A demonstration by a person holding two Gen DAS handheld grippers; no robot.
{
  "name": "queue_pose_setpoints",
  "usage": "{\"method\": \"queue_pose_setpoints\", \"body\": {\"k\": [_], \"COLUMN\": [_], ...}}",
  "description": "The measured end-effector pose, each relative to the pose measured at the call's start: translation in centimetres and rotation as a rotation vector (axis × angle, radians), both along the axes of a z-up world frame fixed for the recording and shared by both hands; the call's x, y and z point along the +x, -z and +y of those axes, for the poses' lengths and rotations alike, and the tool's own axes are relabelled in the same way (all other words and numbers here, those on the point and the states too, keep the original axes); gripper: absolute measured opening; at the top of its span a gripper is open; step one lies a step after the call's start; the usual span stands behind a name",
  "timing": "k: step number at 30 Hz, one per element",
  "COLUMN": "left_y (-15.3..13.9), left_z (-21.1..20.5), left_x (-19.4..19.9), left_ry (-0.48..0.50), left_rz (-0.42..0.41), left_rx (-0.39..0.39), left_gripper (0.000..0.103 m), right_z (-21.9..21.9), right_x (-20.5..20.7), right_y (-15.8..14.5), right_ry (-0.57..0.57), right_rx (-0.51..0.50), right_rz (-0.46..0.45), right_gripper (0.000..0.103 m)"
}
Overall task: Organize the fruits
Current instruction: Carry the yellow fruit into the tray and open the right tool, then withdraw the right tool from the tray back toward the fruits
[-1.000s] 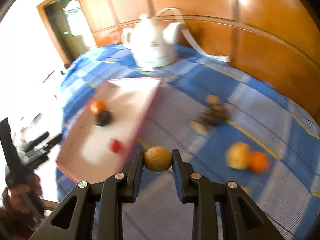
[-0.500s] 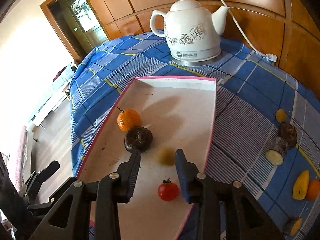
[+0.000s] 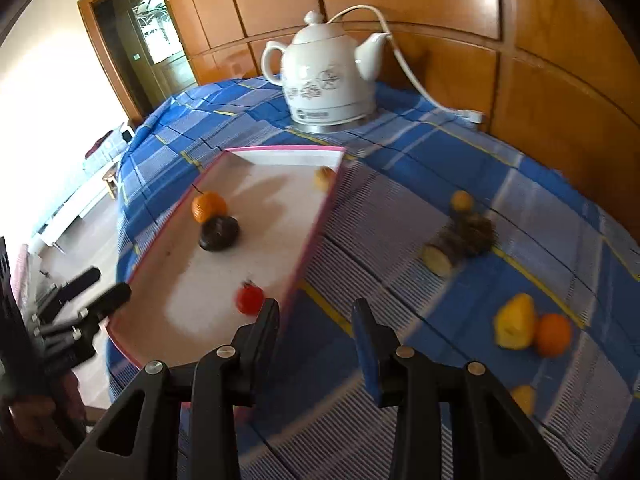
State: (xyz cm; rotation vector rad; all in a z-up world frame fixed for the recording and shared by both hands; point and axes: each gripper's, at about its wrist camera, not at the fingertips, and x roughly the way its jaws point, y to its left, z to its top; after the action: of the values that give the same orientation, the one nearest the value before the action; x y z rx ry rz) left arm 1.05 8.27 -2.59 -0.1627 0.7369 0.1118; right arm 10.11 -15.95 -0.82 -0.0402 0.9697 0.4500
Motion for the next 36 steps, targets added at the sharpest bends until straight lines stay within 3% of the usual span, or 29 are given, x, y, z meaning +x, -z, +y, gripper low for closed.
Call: {"method": "queue_pose_setpoints", "body": {"k": [20, 27, 36], "left_y": [-1.0, -1.1, -1.6], "left_z": [-3.5, -4.6, -6.7], "left_x": [0.1, 0.4, 1.8], "left_ry": [0.088, 0.111, 0.169], "left_rz": [0.004, 0.014, 0.026], "left_rx": [0.057, 0.07, 0.067], "left_gripper": [0.086, 0.086, 0.086], "right_z": [-11.2, -15.8, -19.5], "right_x": [-2.1, -1.7, -1.0], "right_y": [-2.5, -1.9, -0.4], "right_ry": [0.163, 0.293, 0.436], "right_rx": [-0.095, -0.057, -0.005], "right_rz": [-0.069, -0.066, 0.004], "right_gripper": [0.04, 0.04, 0.04]}}
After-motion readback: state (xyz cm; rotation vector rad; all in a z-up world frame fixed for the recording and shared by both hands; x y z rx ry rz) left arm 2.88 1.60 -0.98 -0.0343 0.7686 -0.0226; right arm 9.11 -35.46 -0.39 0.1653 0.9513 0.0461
